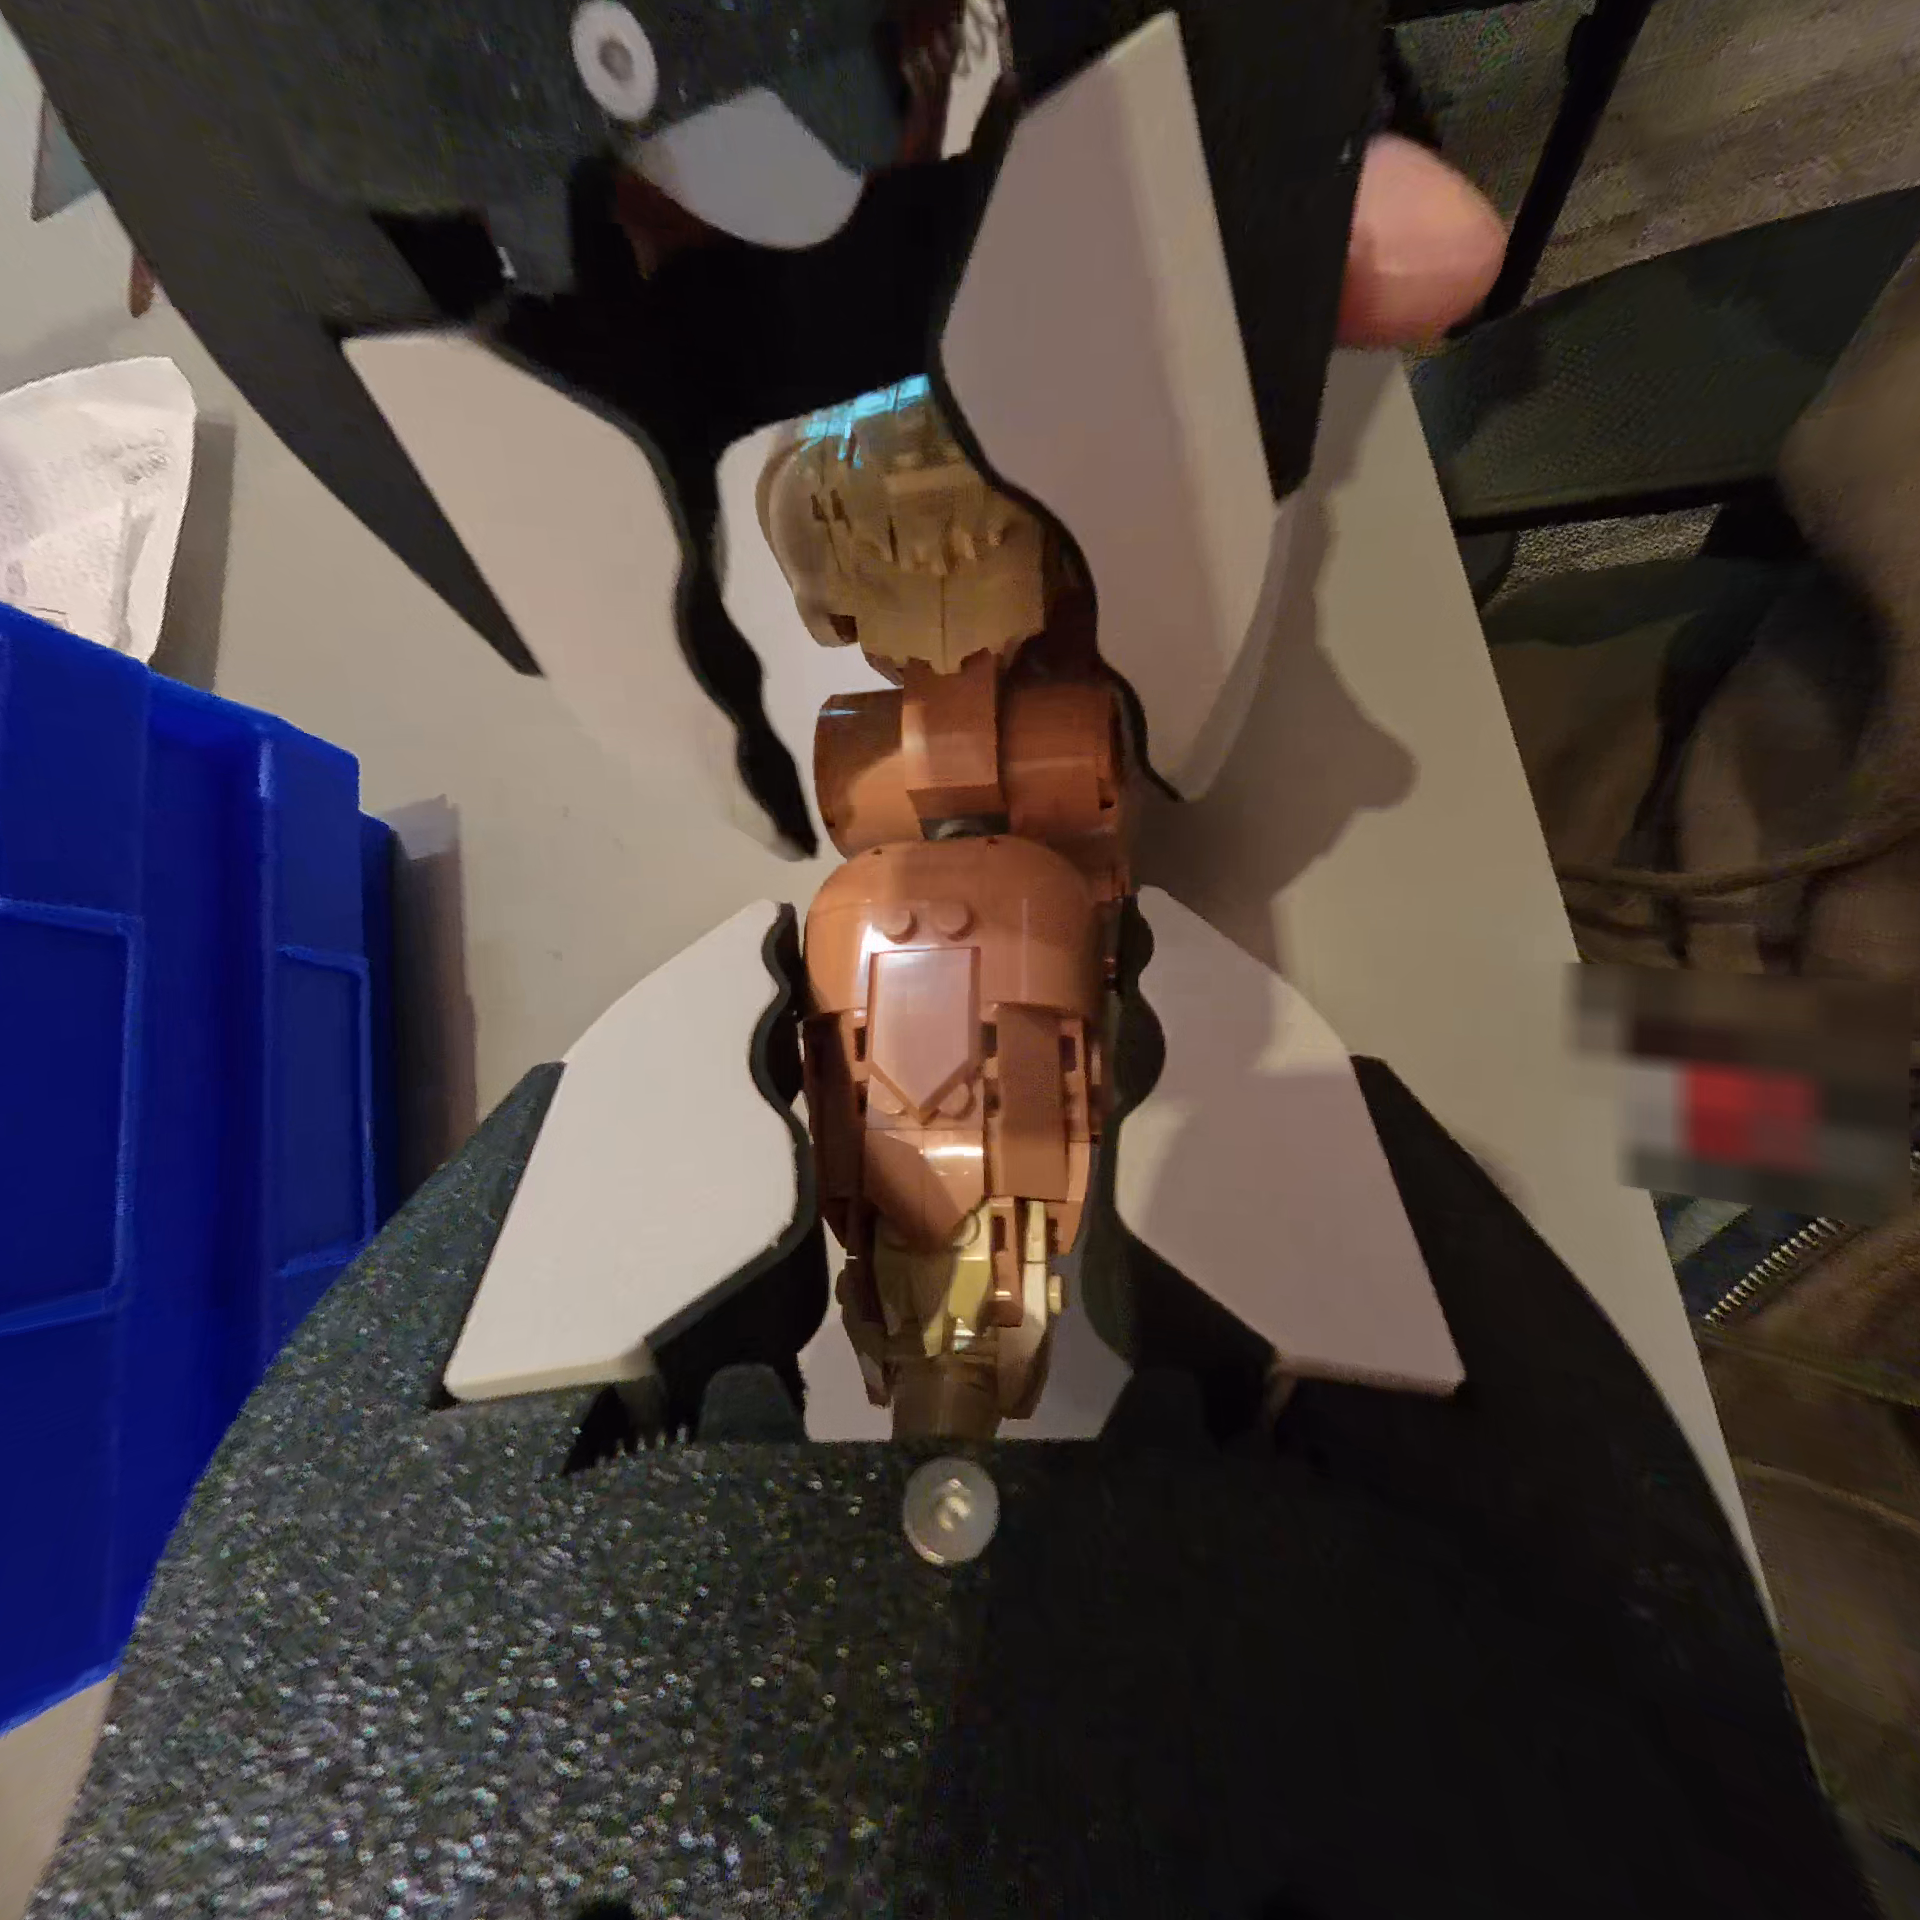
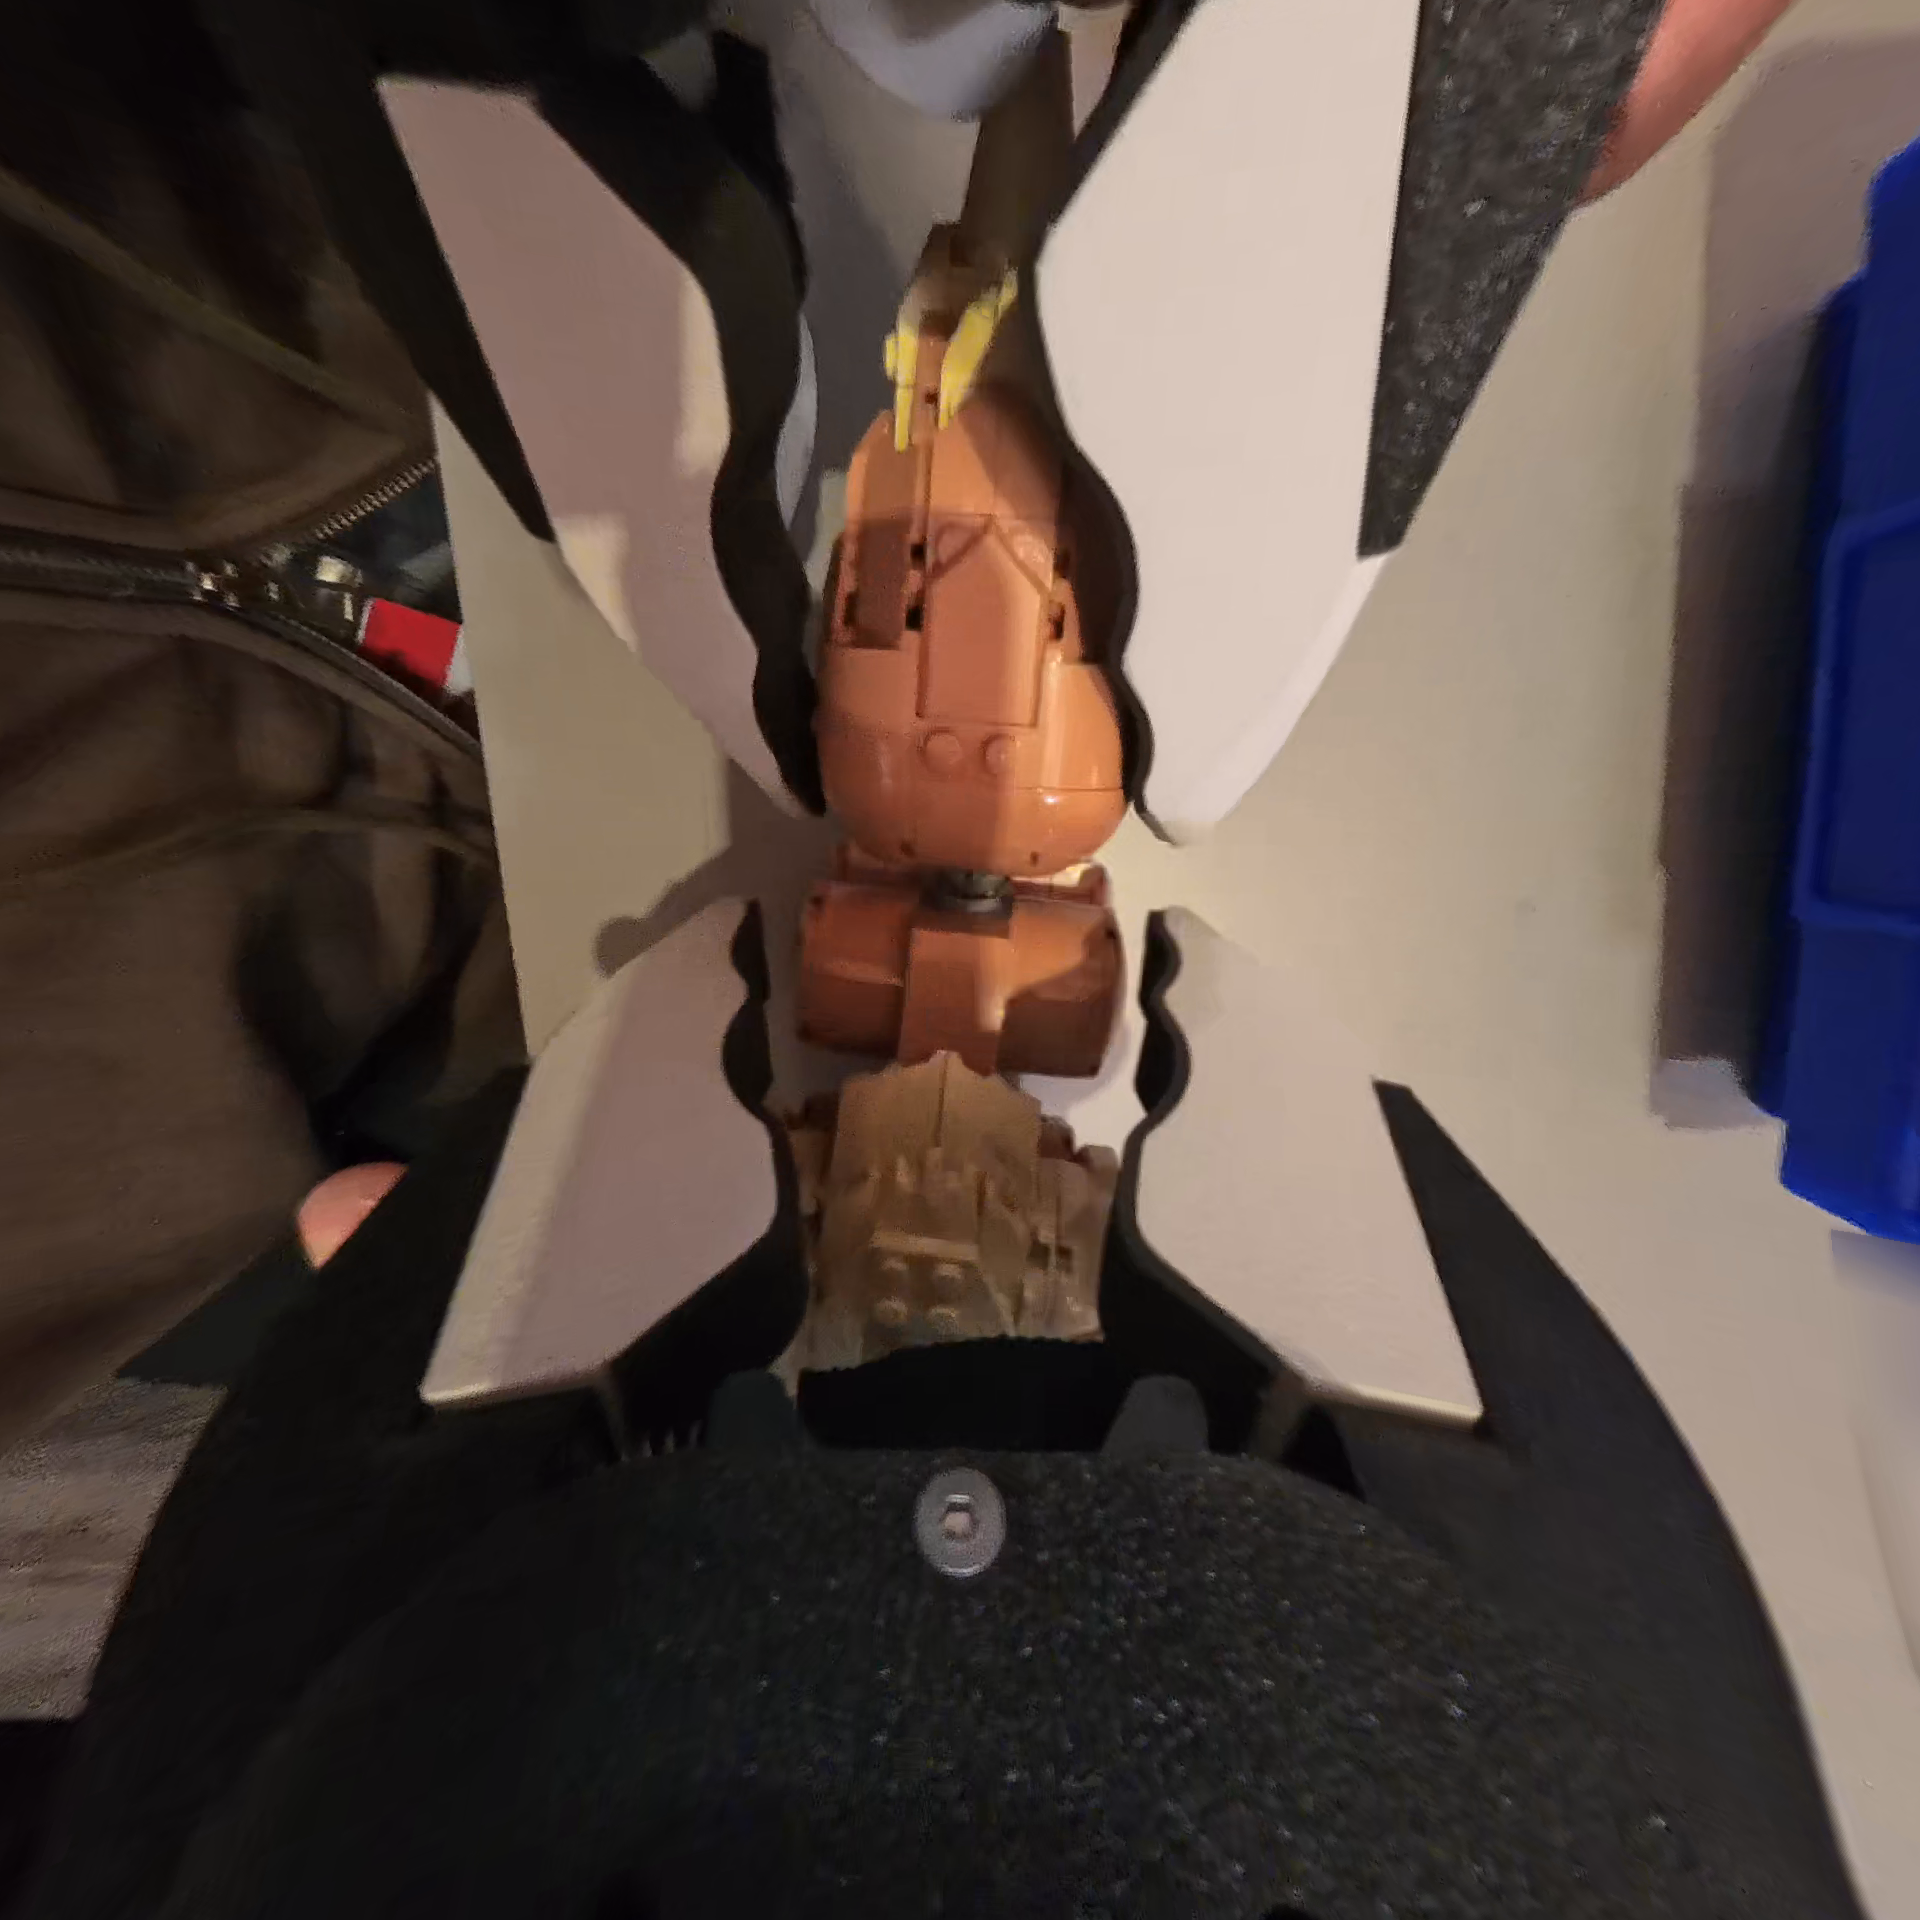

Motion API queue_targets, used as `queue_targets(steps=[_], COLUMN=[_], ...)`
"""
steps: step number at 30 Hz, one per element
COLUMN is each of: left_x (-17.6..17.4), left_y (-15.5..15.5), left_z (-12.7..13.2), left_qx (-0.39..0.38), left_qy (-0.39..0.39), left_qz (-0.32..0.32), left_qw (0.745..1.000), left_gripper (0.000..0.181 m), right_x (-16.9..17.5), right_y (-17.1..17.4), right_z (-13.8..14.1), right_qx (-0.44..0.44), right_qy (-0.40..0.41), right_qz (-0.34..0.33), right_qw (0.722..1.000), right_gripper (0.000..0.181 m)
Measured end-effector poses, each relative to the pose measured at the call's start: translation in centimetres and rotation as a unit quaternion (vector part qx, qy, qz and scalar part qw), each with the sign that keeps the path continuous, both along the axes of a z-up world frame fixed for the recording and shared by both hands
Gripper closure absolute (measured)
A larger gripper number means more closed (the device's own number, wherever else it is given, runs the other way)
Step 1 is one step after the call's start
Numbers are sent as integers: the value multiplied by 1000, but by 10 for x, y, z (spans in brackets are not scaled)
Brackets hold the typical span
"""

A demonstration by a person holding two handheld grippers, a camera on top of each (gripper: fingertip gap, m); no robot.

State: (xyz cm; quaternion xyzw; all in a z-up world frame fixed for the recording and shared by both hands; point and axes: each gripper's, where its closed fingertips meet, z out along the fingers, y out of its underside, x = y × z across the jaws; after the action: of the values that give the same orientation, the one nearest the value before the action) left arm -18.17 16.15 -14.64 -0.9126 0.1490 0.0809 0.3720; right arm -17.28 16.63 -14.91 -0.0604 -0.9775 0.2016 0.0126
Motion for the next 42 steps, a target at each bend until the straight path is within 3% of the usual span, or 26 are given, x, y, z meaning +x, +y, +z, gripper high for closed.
queue_targets(steps=[4, 8, 11, 15, 17, 24, 29, 36, 42], left_x=[-1, 0, 2, 2, -3, -4, -6, -10, -9], left_y=[-2, -5, -5, -10, -15, -14, -12, -8, -1], left_z=[0, 1, 1, 1, 1, -1, -3, -3, -3], left_qx=[8, -6, -6, -12, -19, -12, 27, 50, 47], left_qy=[0, 13, 11, 10, 17, -1, -49, -92, -117], left_qz=[15, 10, 7, 10, 19, 35, 77, 139, 154], left_qw=[1000, 1000, 1000, 1000, 1000, 999, 996, 985, 980], left_gripper=[123, 122, 122, 123, 122, 123, 123, 122, 122], right_x=[-3, 0, 3, 2, -1, -6, -20, -22, -14], right_y=[7, 26, 26, 23, 25, 22, 26, 22, 4], right_z=[-9, -40, -38, -19, -2, -2, 8, 29, 5], right_qx=[26, 119, 120, 89, 68, 51, 33, -10, 1], right_qy=[-2, 8, -1, 1, 1, -3, 65, 197, 264], right_qz=[-6, 9, 9, 3, 1, -5, -43, -110, -130], right_qw=[1000, 993, 993, 996, 998, 999, 996, 974, 956], right_gripper=[112, 93, 96, 111, 144, 139, 124, 119, 109])
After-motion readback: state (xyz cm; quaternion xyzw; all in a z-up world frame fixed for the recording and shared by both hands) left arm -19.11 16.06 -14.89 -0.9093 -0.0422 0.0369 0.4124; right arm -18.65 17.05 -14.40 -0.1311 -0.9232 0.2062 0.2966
